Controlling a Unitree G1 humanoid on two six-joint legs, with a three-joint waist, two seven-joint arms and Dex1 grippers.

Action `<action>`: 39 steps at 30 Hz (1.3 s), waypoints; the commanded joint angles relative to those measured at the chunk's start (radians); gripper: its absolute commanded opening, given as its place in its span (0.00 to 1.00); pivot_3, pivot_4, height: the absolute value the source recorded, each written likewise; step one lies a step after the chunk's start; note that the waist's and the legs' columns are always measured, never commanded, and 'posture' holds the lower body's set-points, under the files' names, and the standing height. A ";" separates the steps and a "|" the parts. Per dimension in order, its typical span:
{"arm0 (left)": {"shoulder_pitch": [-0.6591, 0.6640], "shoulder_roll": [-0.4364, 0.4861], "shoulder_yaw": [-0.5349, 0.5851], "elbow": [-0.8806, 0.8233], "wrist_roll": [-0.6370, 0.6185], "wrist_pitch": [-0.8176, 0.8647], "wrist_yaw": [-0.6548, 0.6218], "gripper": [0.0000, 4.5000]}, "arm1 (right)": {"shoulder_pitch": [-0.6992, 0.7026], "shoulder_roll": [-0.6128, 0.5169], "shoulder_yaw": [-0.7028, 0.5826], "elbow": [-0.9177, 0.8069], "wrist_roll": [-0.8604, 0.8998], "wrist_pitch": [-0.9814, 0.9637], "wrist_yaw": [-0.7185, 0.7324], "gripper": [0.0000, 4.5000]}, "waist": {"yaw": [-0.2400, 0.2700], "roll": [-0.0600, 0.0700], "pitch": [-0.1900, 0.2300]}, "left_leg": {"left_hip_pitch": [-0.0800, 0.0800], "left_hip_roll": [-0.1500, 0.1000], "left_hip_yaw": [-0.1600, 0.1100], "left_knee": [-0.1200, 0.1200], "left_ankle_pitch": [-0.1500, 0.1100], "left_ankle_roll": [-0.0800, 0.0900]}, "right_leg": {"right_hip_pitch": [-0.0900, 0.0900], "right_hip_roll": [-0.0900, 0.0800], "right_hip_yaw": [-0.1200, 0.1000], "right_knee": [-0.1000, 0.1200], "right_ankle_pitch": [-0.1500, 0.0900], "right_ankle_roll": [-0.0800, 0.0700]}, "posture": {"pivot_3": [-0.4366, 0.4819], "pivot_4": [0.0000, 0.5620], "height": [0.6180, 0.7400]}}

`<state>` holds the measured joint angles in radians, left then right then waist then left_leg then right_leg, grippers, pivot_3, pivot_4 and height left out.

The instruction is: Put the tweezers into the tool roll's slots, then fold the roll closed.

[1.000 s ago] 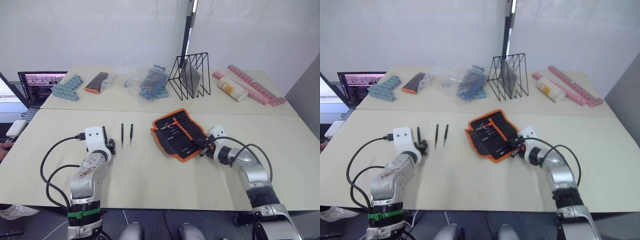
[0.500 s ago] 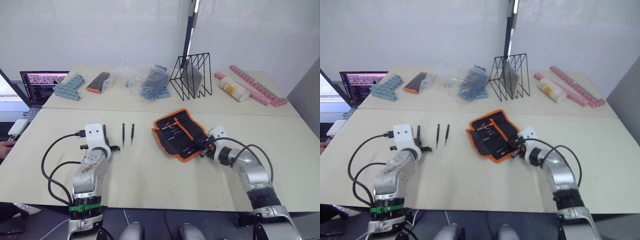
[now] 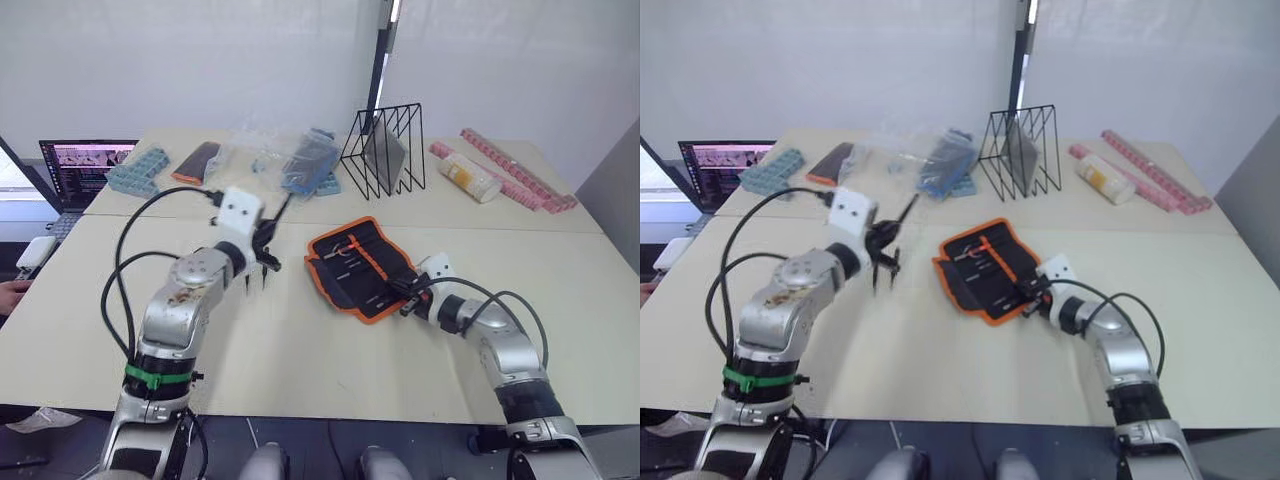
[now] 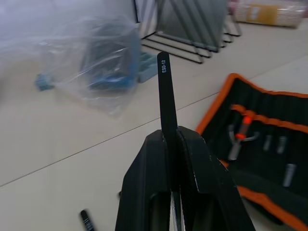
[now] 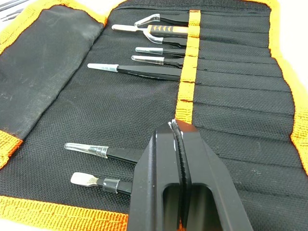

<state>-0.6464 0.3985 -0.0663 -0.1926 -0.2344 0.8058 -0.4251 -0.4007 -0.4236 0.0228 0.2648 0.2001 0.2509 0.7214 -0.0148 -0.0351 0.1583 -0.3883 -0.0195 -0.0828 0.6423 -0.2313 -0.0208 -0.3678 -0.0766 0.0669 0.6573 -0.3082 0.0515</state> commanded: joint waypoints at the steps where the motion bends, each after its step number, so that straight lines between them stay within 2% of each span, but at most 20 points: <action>1: -0.082 0.026 -0.057 0.009 -0.048 0.075 -0.113 0.01 | 0.055 -0.005 0.006 0.019 -0.012 0.049 -0.011 0.00 | 0.001 0.000 0.000 | 0.000 0.000 0.000 0.000 0.000 0.000 | 0.000 0.000 0.000 0.000 0.000 0.000 | 0.48 0.27 0.99; 4: -0.144 0.039 -0.131 0.038 -0.057 0.111 -0.190 0.01 | 0.072 -0.006 -0.002 -0.009 -0.006 0.057 -0.018 0.00 | 0.002 0.000 0.000 | 0.000 0.000 0.000 0.000 0.000 0.000 | 0.000 0.000 0.000 0.000 0.000 0.000 | 0.48 0.27 0.99; 9: -0.212 0.004 -0.222 0.133 -0.048 0.132 -0.258 0.01 | 0.084 0.002 -0.007 -0.030 -0.004 0.068 -0.038 0.00 | 0.001 0.000 0.000 | 0.000 0.000 0.000 0.000 0.000 0.000 | 0.000 0.000 0.000 0.000 0.000 0.000 | 0.48 0.27 0.99; 17: -0.270 -0.074 -0.321 0.345 0.013 0.091 -0.290 0.01 | 0.092 0.011 -0.010 -0.040 -0.001 0.068 -0.055 0.00 | 0.000 0.000 0.000 | -0.001 -0.001 0.001 0.000 0.000 0.000 | 0.000 0.000 0.000 0.000 0.000 0.000 | 0.48 0.27 0.99; 24: -0.303 -0.102 -0.341 0.458 0.064 0.031 -0.328 0.01 | 0.098 0.021 -0.009 -0.055 -0.001 0.075 -0.067 0.00 | 0.000 0.000 0.000 | -0.001 -0.001 0.001 0.001 0.000 0.000 | 0.000 0.000 0.000 0.000 0.000 0.000 | 0.48 0.27 0.99; 39: -0.279 -0.118 -0.360 0.487 0.132 0.011 -0.368 0.01 | 0.095 0.026 -0.014 -0.053 -0.002 0.077 -0.076 0.00 | 0.000 0.000 0.000 | -0.001 -0.001 0.002 0.001 0.000 0.000 | 0.000 0.000 0.000 0.001 0.000 0.000 | 0.48 0.27 0.99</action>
<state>-0.9241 0.2863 -0.4325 0.3013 -0.1154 0.8356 -0.7896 -0.3328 -0.3996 -0.0067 0.1690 0.2110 0.2879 0.6502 -0.0150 -0.0351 0.1585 -0.3891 -0.0201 -0.0811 0.6431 -0.2310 -0.0205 -0.3681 -0.0765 0.0666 0.6582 -0.3083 0.0517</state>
